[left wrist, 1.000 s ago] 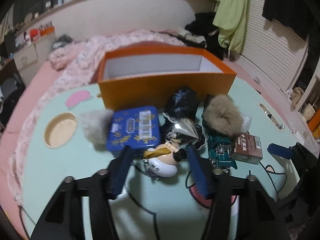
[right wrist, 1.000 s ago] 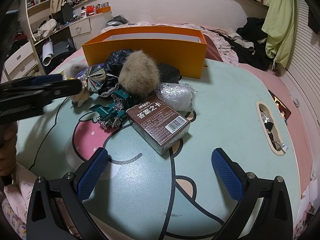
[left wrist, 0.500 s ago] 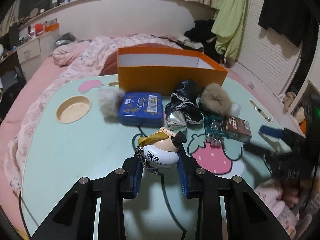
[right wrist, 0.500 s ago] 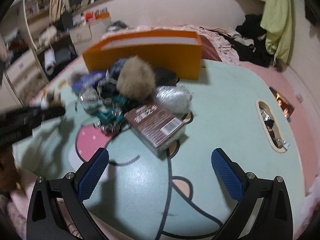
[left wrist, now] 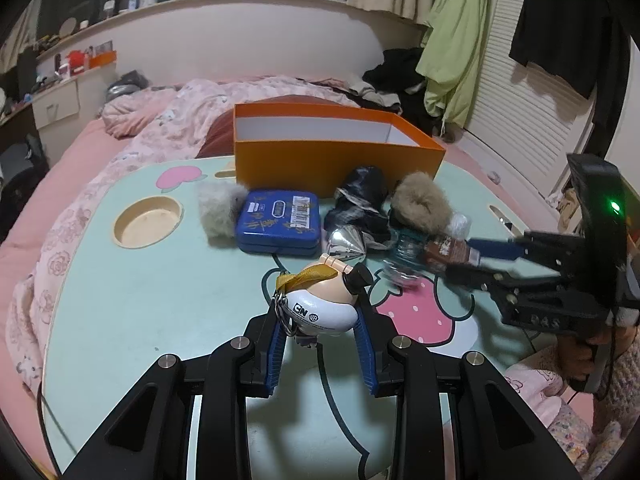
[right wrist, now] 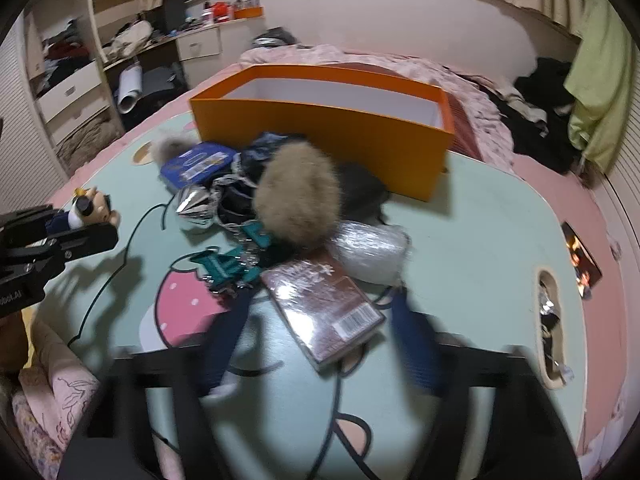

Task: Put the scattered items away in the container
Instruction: 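Grasp the white figurine keychain with the left gripper while the right grasps the brown card box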

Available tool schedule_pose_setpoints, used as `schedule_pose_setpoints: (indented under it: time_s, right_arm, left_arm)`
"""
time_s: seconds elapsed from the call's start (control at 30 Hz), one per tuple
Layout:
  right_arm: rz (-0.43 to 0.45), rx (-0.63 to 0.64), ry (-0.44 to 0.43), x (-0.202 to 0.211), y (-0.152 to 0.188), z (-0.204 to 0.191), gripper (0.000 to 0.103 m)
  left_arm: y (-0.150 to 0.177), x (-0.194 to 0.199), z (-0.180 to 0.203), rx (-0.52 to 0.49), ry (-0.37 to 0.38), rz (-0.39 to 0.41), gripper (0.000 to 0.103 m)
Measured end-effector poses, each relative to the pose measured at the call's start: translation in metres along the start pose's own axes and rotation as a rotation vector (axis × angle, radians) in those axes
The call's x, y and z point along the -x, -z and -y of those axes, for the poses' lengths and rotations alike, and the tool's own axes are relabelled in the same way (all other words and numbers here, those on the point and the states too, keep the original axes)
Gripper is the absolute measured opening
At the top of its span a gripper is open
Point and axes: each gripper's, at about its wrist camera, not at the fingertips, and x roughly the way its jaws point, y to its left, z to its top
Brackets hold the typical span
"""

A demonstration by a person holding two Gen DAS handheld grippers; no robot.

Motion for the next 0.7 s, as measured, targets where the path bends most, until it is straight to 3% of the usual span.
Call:
schedule_pose_setpoints:
  time_s: [0.13,0.33,0.53,0.7]
  right_arm:
    - [0.028,0.002,-0.111,0.013,0.018,-0.011,0.044]
    - [0.087,0.009,-0.155,0.033,0.025,-0.023,0.043]
    - [0.188,-0.029,-0.122,0.051,-0.011,-0.016,0.043]
    - [0.229,-0.066,-0.07,0.042,-0.049,-0.005,0.043]
  left_arm:
    - [0.0,0.001,-0.001,0.003,0.01,0.008,0.03]
    - [-0.007,0.009,0.0,-0.014,-0.008,0.035,0.03]
    - [-0.049,0.014,0.002,-0.026,-0.019,0.066,0.03]
    - [-0.091,0.005,0.001,-0.024,-0.011,0.081,0.03]
